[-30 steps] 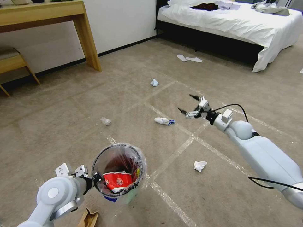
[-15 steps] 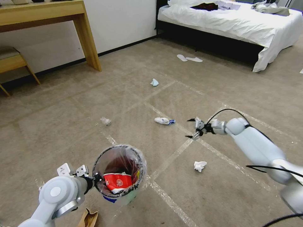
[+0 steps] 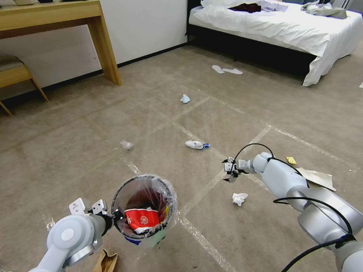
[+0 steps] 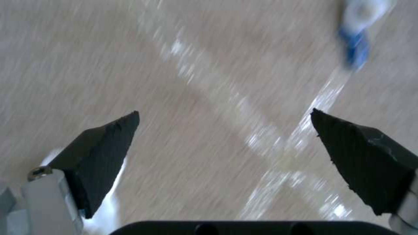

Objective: Pick up the trash bin and place the garbage on the floor into it.

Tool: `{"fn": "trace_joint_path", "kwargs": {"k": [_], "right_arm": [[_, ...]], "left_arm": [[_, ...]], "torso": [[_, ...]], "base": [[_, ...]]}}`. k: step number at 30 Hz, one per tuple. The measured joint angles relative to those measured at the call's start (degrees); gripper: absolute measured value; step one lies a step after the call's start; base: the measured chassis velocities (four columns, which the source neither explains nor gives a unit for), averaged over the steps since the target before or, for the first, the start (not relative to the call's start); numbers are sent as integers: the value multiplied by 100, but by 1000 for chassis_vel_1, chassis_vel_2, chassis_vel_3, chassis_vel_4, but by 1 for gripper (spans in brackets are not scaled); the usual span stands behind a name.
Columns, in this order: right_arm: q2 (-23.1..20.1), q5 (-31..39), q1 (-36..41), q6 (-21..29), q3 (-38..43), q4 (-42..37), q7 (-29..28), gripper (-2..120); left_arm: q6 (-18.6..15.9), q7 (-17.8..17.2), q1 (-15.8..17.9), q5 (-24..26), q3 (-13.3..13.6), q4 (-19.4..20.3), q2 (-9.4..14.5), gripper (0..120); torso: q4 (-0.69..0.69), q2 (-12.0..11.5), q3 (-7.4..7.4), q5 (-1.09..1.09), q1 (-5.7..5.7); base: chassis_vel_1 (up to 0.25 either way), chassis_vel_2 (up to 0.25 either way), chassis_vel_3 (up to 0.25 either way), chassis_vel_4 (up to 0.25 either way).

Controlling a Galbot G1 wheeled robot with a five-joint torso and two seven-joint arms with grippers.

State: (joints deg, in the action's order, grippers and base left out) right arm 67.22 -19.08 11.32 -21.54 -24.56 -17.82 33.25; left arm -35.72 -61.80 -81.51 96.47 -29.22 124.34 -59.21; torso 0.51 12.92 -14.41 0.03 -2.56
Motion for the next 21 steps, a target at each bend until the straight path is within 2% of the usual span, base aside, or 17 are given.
{"fn": "trace_joint_path", "kwargs": {"k": [5, 7, 21], "right_arm": [[-65, 111, 83, -43, 27, 278, 60, 100], [-81, 182, 140, -56, 34, 373, 145, 100], [20, 515, 364, -50, -61, 658, 355, 100]], "left_arm": [[-1, 14, -27, -2, -10, 17, 1, 0], [-1, 14, -23, -4, -3, 17, 1, 0], [4, 41, 0, 14, -10, -43, 5, 0]], "torso": [[4, 0, 0, -1, 0], [-1, 0, 0, -2, 0], [0, 1, 0, -2, 0]], "base": [[0, 0, 0, 0], [0, 0, 0, 0], [0, 0, 0, 0]]}}
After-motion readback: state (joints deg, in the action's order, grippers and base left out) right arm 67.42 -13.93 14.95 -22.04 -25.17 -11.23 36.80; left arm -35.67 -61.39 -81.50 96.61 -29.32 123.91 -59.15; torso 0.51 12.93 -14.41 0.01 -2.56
